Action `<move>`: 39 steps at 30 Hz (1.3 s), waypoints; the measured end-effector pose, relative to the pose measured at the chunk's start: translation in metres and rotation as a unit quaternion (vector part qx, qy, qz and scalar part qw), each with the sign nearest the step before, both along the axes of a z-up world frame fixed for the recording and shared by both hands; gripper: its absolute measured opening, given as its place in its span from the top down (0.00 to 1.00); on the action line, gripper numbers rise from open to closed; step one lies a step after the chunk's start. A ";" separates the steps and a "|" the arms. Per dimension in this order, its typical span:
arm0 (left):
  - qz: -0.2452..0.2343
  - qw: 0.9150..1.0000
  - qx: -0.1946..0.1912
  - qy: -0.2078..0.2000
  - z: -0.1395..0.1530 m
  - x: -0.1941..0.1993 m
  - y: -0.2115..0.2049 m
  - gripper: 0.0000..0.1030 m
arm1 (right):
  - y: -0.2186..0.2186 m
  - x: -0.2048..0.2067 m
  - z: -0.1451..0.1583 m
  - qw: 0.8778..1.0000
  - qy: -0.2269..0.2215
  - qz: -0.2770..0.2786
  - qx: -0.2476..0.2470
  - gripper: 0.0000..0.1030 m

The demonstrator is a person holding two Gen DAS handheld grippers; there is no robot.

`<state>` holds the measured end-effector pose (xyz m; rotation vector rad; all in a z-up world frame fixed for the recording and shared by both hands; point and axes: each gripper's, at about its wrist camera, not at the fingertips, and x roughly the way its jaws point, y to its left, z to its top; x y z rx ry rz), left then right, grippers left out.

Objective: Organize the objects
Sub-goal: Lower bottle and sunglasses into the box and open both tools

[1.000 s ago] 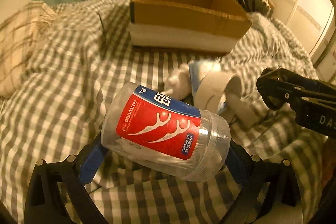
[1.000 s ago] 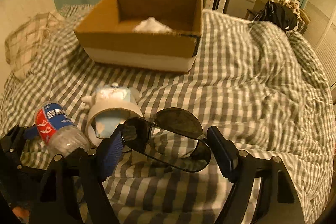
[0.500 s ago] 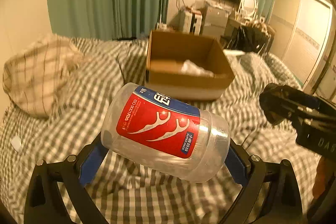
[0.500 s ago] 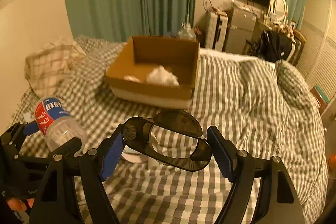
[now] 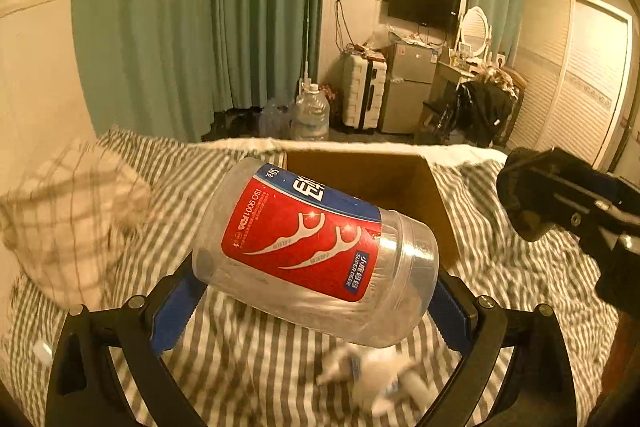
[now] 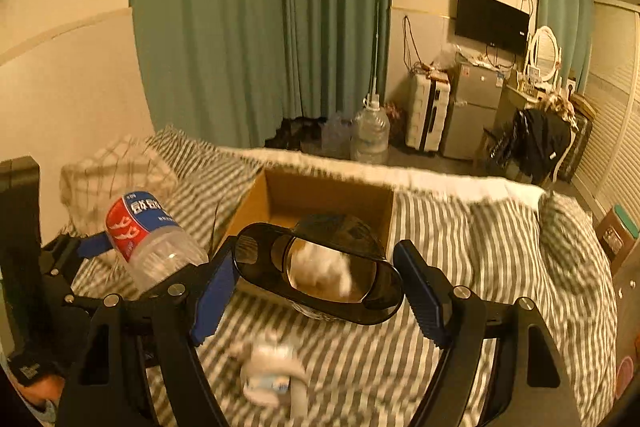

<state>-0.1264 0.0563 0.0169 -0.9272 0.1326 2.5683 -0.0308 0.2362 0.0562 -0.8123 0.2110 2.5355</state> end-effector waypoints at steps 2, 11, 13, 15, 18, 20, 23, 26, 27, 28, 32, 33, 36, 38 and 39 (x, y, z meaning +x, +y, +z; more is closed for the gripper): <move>-0.001 1.000 -0.001 0.002 0.001 -0.020 0.007 0.02 | 0.013 -0.017 0.003 1.000 0.007 0.000 0.002 0.26; -0.025 0.999 -0.030 -0.008 -0.039 -0.093 0.048 0.02 | 0.077 -0.100 -0.036 0.999 -0.006 -0.017 -0.030 0.26; -0.031 0.999 -0.035 -0.014 -0.053 -0.103 0.056 0.02 | 0.089 -0.113 -0.053 0.999 -0.016 -0.023 -0.039 0.26; -0.035 0.998 -0.039 -0.019 -0.067 -0.112 0.065 0.02 | 0.100 -0.126 -0.071 0.998 -0.029 -0.027 -0.047 0.26; -0.047 0.998 -0.030 -0.019 -0.082 -0.117 0.071 0.02 | 0.114 -0.128 -0.088 0.997 -0.028 -0.036 -0.058 0.26; -0.055 0.998 -0.019 -0.023 -0.089 -0.118 0.071 0.01 | 0.124 -0.124 -0.094 0.996 -0.006 -0.038 -0.078 0.25; -0.049 0.998 -0.030 -0.031 -0.093 -0.117 0.076 0.01 | 0.130 -0.116 -0.092 0.996 0.009 -0.039 -0.083 0.10; -0.051 0.998 -0.030 -0.017 -0.076 -0.104 0.071 0.00 | 0.124 -0.106 -0.078 0.997 0.021 -0.044 -0.063 0.08; -0.050 0.998 -0.030 -0.012 -0.067 -0.098 0.068 0.00 | 0.120 -0.105 -0.071 0.997 0.022 -0.044 -0.059 0.08; -0.048 0.998 -0.029 -0.006 -0.059 -0.092 0.063 0.00 | 0.116 -0.101 -0.064 0.997 0.023 -0.047 -0.053 0.08; -0.038 0.999 -0.021 0.018 -0.019 -0.066 0.040 0.00 | 0.098 -0.072 -0.027 0.998 0.031 -0.054 -0.032 0.08; -0.034 0.999 -0.018 0.025 -0.007 -0.056 0.032 0.00 | 0.092 -0.064 -0.018 0.998 0.034 -0.055 -0.027 0.08; -0.018 0.999 -0.009 0.044 0.023 -0.034 0.014 0.00 | 0.072 -0.036 0.011 0.997 0.046 -0.056 -0.008 0.08; -0.010 0.999 -0.004 0.051 0.038 -0.020 -0.001 0.00 | 0.057 -0.015 0.031 0.997 0.055 -0.053 0.004 0.08; -0.005 0.999 -0.003 0.054 0.044 -0.011 -0.008 0.00 | 0.049 -0.005 0.040 0.997 0.056 -0.053 0.009 0.08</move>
